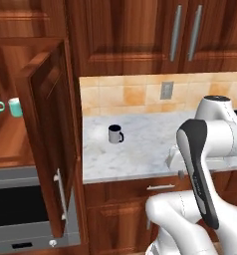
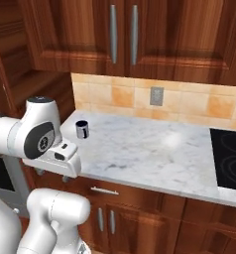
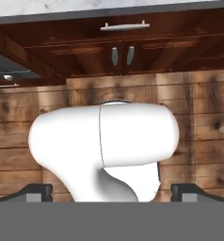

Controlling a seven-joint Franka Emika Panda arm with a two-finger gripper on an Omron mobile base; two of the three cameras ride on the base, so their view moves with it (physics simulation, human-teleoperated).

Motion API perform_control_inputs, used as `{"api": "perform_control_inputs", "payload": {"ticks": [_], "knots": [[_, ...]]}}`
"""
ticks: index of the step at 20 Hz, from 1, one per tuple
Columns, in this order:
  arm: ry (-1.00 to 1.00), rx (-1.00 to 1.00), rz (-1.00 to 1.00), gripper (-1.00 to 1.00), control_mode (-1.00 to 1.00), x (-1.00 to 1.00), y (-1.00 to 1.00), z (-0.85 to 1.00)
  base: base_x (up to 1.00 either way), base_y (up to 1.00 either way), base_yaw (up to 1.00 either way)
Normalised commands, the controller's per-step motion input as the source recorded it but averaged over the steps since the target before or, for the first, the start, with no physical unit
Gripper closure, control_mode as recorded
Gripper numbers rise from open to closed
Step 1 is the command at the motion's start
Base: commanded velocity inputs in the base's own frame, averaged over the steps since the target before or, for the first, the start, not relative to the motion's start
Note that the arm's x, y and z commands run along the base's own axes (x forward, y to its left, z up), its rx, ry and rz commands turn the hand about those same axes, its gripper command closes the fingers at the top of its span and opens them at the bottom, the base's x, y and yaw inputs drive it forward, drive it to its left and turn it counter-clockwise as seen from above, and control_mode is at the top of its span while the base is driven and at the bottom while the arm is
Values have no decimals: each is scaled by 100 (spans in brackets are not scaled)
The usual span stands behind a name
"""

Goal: Pick the mug on the counter and place it in the cabinet with the handle facing the right, like the mugs already inside.

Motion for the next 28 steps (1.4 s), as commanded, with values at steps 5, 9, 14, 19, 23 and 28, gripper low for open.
{"api": "perform_control_inputs", "payload": {"ticks": [5, 9, 14, 19, 23, 28], "knots": [[0, 0, 0, -100, 100, 0, 0, 0, 39, -49, 0], [0, 0, 0, -100, 100, 0, 0, 0, 43, -55, 0], [0, 0, 0, -100, 100, 0, 0, 0, 38, -46, 0], [0, 0, 0, -100, 100, 0, 0, 0, 20, -11, 0], [0, 0, 0, -100, 100, 0, 0, 0, 6, 0, 0], [0, 0, 0, -100, 100, 0, 0, 0, 2, 0, 0]]}}
